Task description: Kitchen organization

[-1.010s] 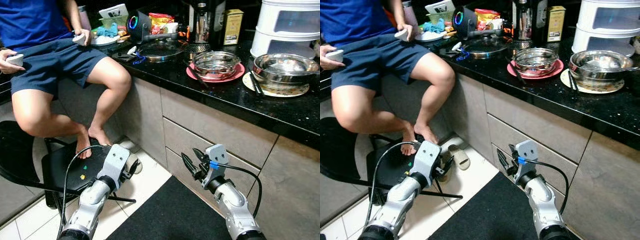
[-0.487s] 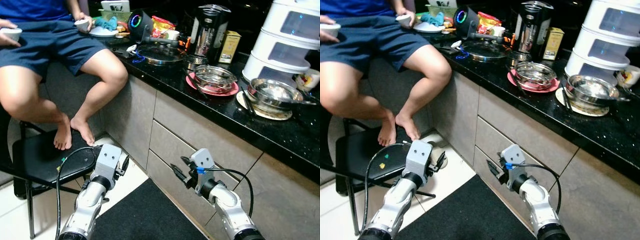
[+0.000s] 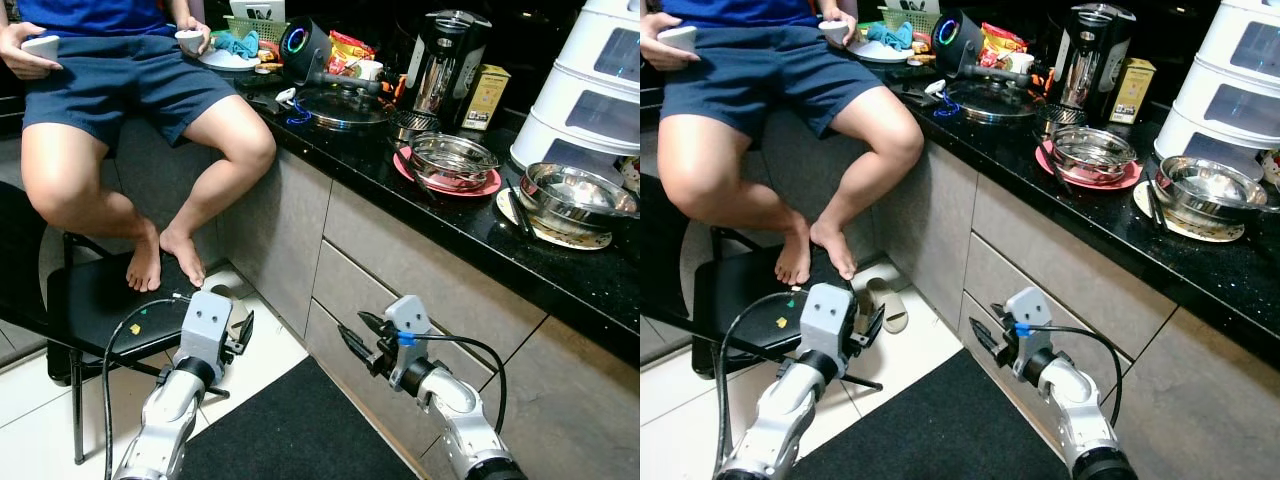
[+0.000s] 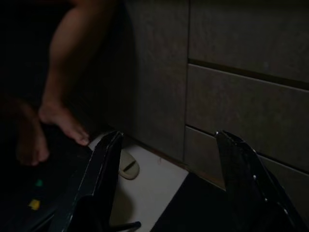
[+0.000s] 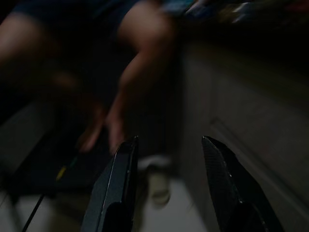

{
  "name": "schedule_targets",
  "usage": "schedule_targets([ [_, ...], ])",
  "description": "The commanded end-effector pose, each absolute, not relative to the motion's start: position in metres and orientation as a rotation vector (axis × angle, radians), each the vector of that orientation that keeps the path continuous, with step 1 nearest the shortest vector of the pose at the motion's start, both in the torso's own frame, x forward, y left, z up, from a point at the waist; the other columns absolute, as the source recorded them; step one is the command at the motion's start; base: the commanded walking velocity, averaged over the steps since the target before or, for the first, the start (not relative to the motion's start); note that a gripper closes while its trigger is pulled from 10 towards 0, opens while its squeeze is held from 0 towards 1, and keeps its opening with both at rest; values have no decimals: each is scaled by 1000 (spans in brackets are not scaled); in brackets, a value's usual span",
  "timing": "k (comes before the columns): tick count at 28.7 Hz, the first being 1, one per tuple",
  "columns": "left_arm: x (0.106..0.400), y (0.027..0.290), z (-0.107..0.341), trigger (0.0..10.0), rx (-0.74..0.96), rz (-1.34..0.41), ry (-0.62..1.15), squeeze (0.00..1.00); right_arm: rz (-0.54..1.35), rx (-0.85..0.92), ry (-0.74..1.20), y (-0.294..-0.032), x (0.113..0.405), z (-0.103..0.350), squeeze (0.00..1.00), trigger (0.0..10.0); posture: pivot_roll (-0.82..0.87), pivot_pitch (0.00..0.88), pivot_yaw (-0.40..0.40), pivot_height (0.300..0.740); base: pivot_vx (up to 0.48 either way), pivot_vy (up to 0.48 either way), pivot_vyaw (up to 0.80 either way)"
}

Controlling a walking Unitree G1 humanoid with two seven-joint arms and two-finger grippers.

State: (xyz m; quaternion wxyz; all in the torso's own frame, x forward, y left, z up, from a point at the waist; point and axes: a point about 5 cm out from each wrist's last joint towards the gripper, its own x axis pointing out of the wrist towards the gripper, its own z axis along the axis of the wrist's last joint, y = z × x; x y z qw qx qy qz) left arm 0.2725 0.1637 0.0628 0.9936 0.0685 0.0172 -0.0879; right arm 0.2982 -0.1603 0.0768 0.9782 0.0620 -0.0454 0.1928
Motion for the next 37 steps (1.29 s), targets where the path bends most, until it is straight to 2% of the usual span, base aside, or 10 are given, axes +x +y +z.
schedule_targets([
  [1,271,164,65,10000,137,-157,29,0,321,148,-137,-168,298,82,0,10000,-22,0,-59,740,0,0,0],
  [6,269,169,70,10000,92,-109,18,0,101,198,-180,-193,296,85,0,10000,-24,0,-37,740,0,0,0],
  [14,269,168,68,10000,78,-124,38,0,120,169,-167,-189,293,83,0,10000,-34,0,-29,740,0,0,0],
  [17,268,166,68,10000,76,-135,34,0,182,181,-181,-183,292,86,0,10000,-30,0,-26,740,0,0,0],
  [19,267,165,69,10000,77,-145,30,0,302,230,-195,-172,291,92,0,10000,-28,0,-27,740,0,0,0],
  [20,267,165,70,10000,82,-156,28,0,402,302,-197,-161,289,98,0,10000,-28,0,-23,740,0,0,0],
  [25,268,162,70,10000,87,-179,24,0,624,484,-261,-140,281,122,0,10000,-28,0,-21,740,205,0,0],
  [30,269,161,71,10000,88,-184,24,0,680,459,-308,-130,281,140,0,10000,-30,0,-18,740,302,0,0],
  [37,272,161,72,10000,92,-193,24,0,734,370,-388,-101,287,178,0,10000,-32,0,-14,740,339,0,0],
])
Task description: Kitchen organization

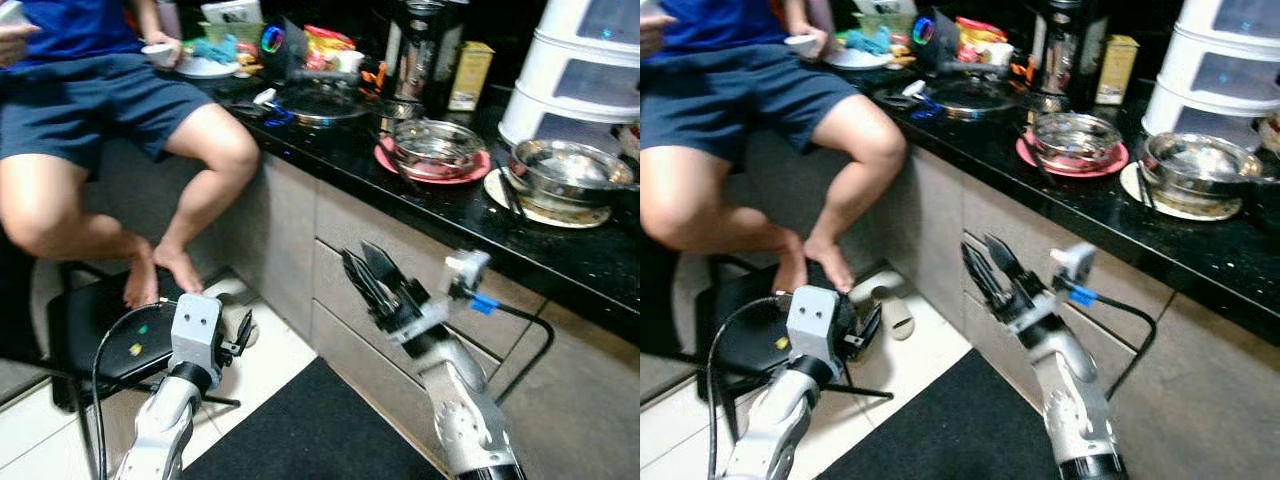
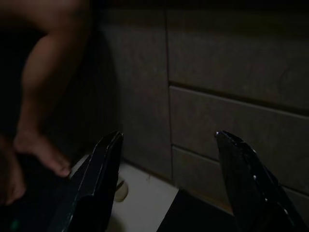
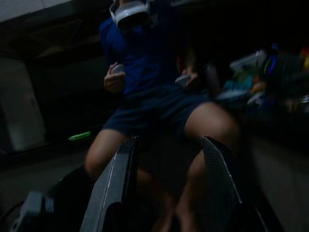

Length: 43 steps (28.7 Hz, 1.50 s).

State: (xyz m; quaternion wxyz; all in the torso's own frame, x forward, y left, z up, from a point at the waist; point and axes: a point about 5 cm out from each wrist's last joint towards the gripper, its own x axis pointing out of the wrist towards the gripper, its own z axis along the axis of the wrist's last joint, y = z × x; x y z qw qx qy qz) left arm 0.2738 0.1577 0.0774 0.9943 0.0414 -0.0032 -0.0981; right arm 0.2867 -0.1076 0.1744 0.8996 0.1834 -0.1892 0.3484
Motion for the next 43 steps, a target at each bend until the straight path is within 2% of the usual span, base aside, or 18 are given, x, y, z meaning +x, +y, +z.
schedule_targets([
  [1,272,160,72,10000,93,-195,24,0,734,339,-385,-99,287,180,0,10000,-28,0,-15,740,345,0,0],
  [5,273,160,72,10000,94,-199,24,0,737,238,-368,-94,289,183,0,10000,-28,0,-18,740,320,0,0],
  [15,274,159,73,10000,97,-205,25,0,720,155,-369,-91,292,194,0,10000,-28,0,-18,740,346,0,0],
  [21,274,159,72,10000,100,-209,28,0,718,155,-354,-90,292,196,0,10000,-29,0,-18,740,311,0,0],
  [25,275,158,69,10000,102,-217,37,0,726,227,-365,-93,292,209,0,10000,-35,0,-18,740,343,0,0],
  [32,274,156,66,10000,100,-232,49,0,717,225,-327,-102,295,218,0,10000,-35,0,-22,740,0,0,0],
  [35,275,156,65,10000,103,-240,55,0,747,224,-313,-102,294,217,0,10000,-30,0,-27,740,0,0,-800],
  [43,275,155,62,10000,114,-268,66,0,797,116,-269,-90,290,220,0,10000,-33,0,-6,740,0,0,-200],
])
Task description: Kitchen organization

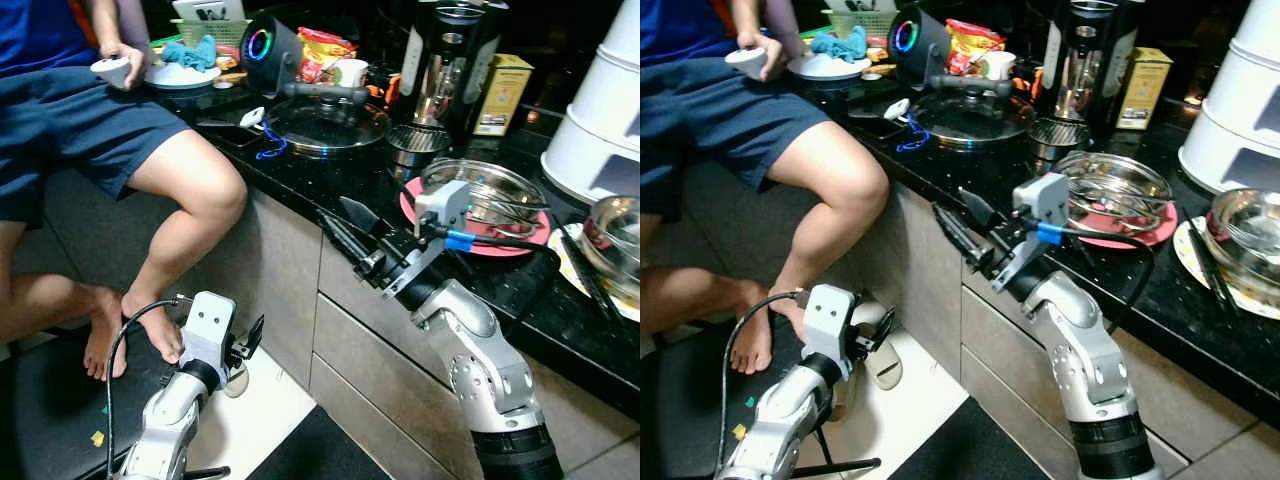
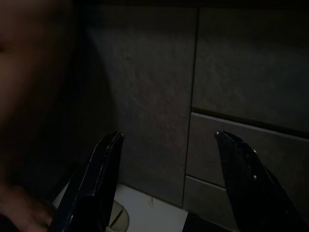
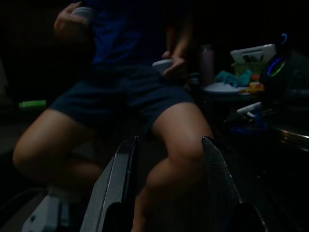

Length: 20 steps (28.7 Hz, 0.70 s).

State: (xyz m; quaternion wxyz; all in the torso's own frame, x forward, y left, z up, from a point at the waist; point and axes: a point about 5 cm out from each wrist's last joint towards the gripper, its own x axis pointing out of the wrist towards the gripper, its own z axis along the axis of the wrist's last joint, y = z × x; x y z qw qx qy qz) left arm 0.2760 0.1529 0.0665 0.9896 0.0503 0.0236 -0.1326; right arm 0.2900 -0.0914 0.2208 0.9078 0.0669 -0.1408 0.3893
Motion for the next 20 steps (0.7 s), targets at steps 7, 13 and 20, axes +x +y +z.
schedule_targets([
  [7,277,152,63,10000,126,-276,59,0,745,-98,-123,-67,295,225,0,10000,-29,0,-7,740,0,0,0],
  [13,280,150,64,10000,122,-279,58,0,805,-46,-120,-44,304,234,0,10000,-20,0,-15,740,0,0,0],
  [20,281,149,66,10000,122,-274,49,0,718,30,65,-47,324,208,0,10000,-9,0,-28,740,0,0,-550],
])
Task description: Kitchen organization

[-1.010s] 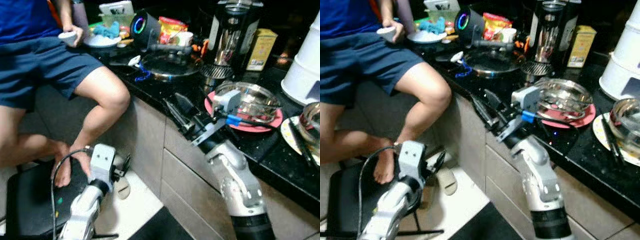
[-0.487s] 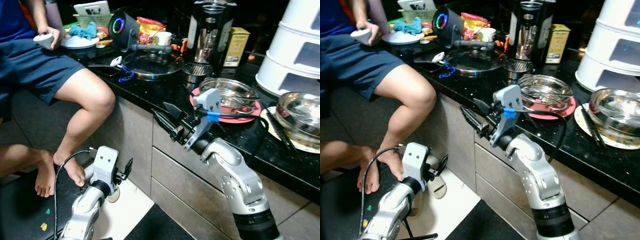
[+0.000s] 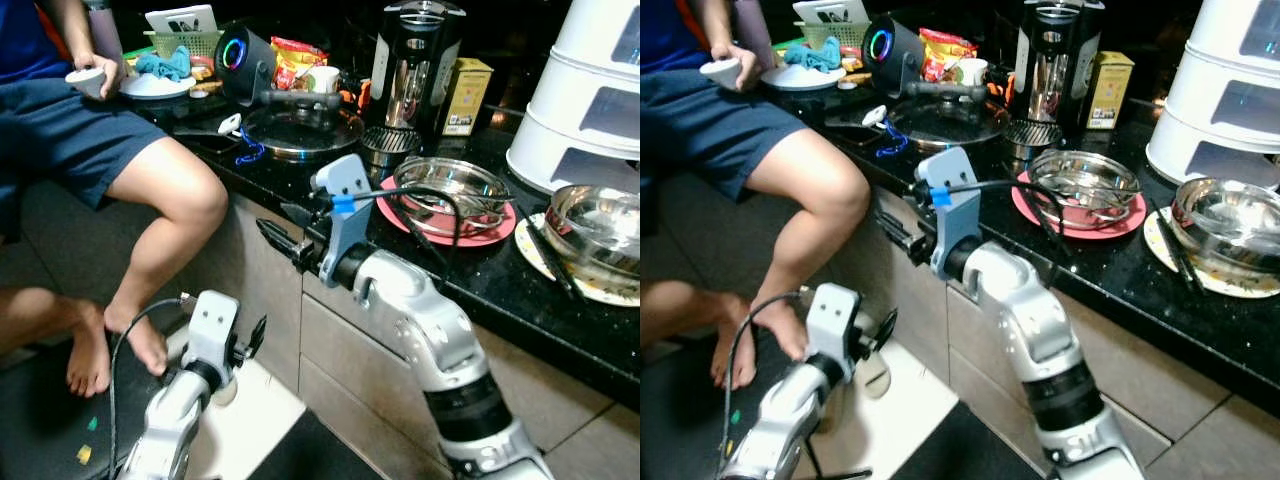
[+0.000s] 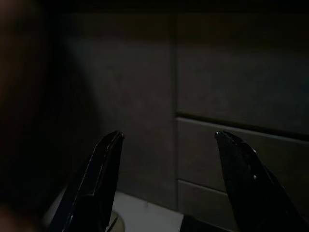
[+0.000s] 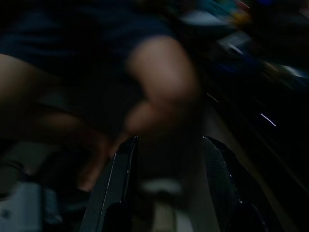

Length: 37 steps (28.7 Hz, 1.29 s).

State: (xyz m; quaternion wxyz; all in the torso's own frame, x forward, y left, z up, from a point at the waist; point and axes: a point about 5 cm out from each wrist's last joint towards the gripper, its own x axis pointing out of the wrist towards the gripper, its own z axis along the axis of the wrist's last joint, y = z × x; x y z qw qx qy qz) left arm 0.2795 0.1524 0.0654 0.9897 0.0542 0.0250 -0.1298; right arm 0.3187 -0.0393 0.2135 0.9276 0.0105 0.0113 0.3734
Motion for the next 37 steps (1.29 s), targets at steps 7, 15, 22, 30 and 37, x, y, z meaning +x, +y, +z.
schedule_targets([
  [7,282,149,66,10000,126,-275,46,0,632,-16,98,-51,330,202,0,10000,-8,0,-25,740,0,0,-775],
  [15,280,149,67,10000,126,-277,46,0,574,8,100,-58,333,210,0,10000,-5,0,-20,740,0,0,-97],
  [22,279,149,67,10000,125,-280,50,0,615,-17,171,-40,324,231,0,10000,-3,0,-18,740,0,0,0],
  [30,280,146,68,10000,122,-281,48,0,460,-77,183,-45,341,234,0,10000,1,0,-21,740,0,0,0],
  [37,281,143,69,10000,116,-286,48,0,331,-86,248,-60,356,229,0,10000,3,0,-31,740,0,0,0],
])
